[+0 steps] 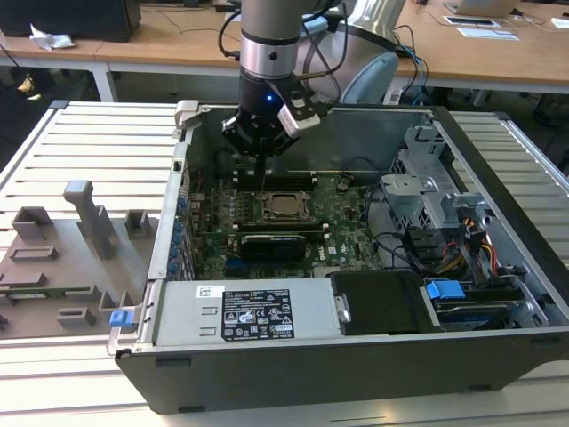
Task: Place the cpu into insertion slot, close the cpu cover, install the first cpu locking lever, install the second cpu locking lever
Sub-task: 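Install the first cpu locking lever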
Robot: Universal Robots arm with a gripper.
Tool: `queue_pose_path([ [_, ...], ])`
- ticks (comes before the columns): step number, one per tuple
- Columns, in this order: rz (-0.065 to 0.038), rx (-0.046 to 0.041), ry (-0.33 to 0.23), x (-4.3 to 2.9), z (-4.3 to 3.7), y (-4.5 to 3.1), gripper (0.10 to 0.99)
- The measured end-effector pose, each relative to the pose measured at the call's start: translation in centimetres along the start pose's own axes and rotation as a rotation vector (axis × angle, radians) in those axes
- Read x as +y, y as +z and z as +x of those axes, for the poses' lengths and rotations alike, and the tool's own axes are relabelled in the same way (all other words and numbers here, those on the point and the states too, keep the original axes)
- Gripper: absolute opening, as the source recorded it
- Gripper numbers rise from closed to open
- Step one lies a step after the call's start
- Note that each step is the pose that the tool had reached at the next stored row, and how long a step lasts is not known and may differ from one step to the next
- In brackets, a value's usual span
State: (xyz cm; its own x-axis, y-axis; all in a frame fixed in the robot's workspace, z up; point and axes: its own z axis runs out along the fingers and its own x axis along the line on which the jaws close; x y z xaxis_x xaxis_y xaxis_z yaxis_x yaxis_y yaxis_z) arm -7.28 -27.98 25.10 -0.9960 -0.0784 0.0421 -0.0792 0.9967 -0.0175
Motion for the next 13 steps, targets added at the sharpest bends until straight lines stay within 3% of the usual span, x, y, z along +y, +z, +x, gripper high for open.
queue_pose_path([
  [6,0.000,0.0006,0.001,-0.02,-0.29,0.06,0.106],
  [13,-0.002,0.0021,0.036,-0.01,-0.32,0.75,0.106],
])
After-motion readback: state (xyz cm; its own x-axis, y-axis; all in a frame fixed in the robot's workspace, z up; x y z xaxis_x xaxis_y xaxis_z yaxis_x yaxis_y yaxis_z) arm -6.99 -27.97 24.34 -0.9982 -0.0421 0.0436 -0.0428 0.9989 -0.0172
